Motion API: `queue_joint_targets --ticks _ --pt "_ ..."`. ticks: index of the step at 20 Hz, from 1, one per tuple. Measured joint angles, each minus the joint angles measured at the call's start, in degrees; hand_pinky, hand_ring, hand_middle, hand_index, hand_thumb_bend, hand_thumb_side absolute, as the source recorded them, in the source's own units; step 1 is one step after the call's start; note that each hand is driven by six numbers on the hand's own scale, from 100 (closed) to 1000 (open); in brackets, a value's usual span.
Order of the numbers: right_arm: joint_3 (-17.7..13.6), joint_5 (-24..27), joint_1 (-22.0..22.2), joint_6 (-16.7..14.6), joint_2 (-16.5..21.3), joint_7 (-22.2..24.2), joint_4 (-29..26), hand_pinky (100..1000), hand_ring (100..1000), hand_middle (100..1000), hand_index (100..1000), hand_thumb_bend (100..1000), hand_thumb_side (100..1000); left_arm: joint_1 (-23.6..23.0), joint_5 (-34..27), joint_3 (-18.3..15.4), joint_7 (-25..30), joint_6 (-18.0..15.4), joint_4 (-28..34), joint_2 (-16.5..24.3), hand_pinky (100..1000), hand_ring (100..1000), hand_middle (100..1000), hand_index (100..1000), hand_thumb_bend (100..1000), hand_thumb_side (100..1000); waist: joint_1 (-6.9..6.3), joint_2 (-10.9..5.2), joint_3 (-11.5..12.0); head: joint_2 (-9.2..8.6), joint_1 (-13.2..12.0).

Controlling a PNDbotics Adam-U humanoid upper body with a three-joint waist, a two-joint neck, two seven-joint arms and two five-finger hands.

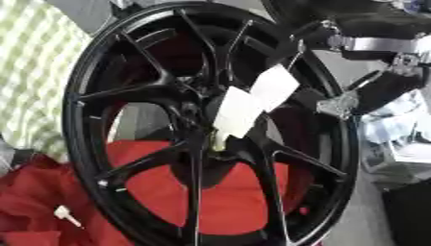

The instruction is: Pull the pin out of the wheel hub.

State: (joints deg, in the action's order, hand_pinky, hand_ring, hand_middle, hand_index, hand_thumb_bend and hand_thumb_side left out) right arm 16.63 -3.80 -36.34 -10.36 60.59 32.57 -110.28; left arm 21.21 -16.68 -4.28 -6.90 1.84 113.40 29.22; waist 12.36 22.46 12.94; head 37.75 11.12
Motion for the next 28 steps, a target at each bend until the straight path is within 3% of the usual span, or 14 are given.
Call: queue_joint_targets --ticks 6,12,17,21,28 --pt "0.0 -0.3 -0.4 -0.1 -0.8 -0.5 1.0 931 859 817 908 100 246 0.0 0.1 0.1 0.1 0.1 0.0 0.0 609 680 653 798 100 749 0.45 0.52 0.3 -0.01 -0.2" --pt "0.4 -0.5 -0.9 0.1 -1.5 -0.6 1.8 917 839 709 851 100 241 0.0 0.5 0.1 0.2 0.2 0.0 0.0 609 681 654 797 100 751 0.96 0.96 0.5 -0.02 -0.5" --pt "0.4 -0.5 -1.3 0.5 -1.9 -0.6 1.9 914 839 674 843 100 245 0.0 0.6 0.1 0.2 0.2 0.0 0.0 609 681 654 797 100 752 1.17 1.17 0.6 -0.02 -0.6" --pt "0.6 -0.5 -1.2 0.5 -1.9 -0.4 2.0 905 811 550 740 100 242 0.0 0.7 0.0 0.2 0.2 0.0 0.0 610 681 654 797 100 753 1.17 1.24 0.6 -0.02 -0.7" --pt "-1.7 1.3 5.0 0.8 -1.2 -3.7 -1.2 851 667 349 509 100 232 0.0 1.1 -0.1 0.1 0.3 0.0 -0.1 611 682 654 797 100 751 1.17 1.31 0.6 -0.08 -1.0"
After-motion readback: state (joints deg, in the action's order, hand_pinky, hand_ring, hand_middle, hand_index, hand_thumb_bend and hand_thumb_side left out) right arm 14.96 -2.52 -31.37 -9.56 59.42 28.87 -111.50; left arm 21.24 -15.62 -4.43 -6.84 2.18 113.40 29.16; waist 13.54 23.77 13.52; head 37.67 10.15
